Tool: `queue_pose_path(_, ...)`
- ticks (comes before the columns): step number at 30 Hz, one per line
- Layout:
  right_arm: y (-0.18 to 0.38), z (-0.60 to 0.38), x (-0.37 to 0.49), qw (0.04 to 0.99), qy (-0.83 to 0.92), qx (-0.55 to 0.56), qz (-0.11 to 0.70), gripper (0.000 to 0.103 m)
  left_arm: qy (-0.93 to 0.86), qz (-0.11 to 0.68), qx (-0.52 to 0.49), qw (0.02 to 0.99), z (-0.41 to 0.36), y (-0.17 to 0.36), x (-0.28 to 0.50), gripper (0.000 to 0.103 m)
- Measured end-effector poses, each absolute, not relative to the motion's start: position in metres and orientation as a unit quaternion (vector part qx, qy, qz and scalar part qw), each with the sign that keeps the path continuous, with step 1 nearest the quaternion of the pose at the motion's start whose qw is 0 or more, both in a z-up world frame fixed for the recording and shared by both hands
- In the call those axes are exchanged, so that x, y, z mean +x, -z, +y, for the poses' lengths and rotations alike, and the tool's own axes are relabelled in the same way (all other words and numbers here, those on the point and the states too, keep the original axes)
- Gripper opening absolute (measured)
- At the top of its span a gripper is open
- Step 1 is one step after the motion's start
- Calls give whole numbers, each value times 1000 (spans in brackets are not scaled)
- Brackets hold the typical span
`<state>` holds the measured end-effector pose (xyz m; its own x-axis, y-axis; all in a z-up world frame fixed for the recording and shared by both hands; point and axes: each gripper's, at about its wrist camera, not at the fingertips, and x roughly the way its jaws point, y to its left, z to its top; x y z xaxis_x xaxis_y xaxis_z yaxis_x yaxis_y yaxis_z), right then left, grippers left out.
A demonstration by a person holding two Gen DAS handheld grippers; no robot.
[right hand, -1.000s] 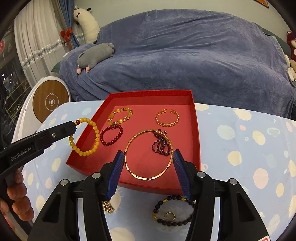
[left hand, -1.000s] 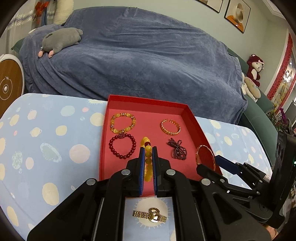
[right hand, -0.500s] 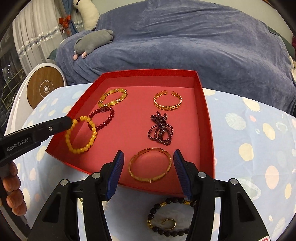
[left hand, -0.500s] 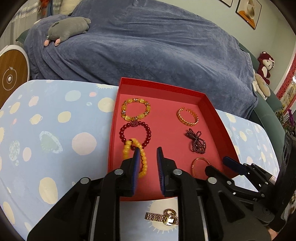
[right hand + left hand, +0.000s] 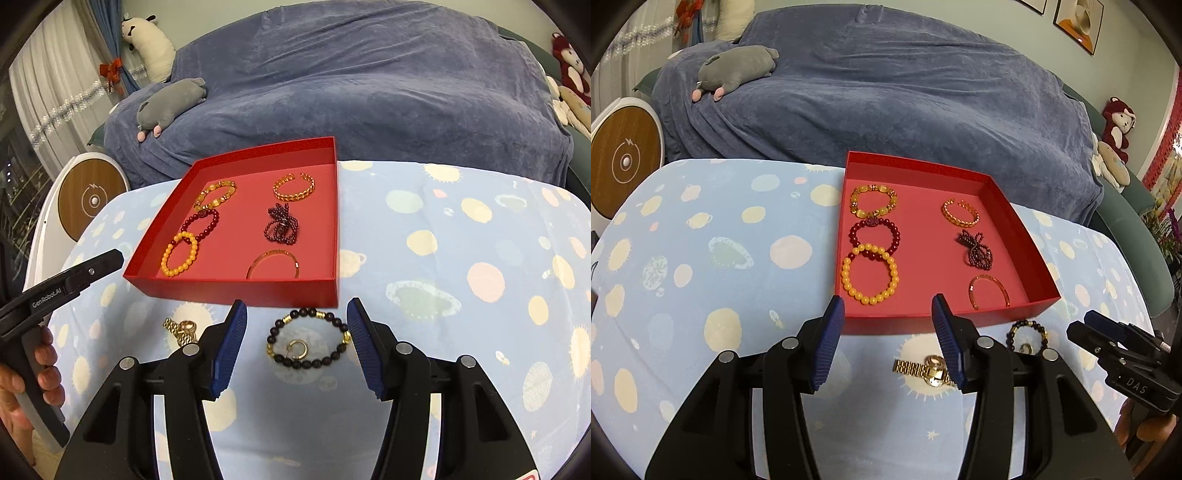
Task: Organize jewelry
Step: 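Grasp the dark bead bracelet with gold spacers with the right tool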
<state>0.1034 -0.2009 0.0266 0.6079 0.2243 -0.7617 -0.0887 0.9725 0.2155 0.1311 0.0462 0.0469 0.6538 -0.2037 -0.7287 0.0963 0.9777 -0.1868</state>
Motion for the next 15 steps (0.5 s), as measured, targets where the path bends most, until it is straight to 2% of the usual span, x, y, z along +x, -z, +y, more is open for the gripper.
queue_pose_path(8,-2,-207,89,884,-71,81,456,55,89,424,-60,899,50,-35,113,47)
queue_pose_path(15,9,-208,107,882,-62,82,461,40,95,434,-57,894,48,-27,109,47)
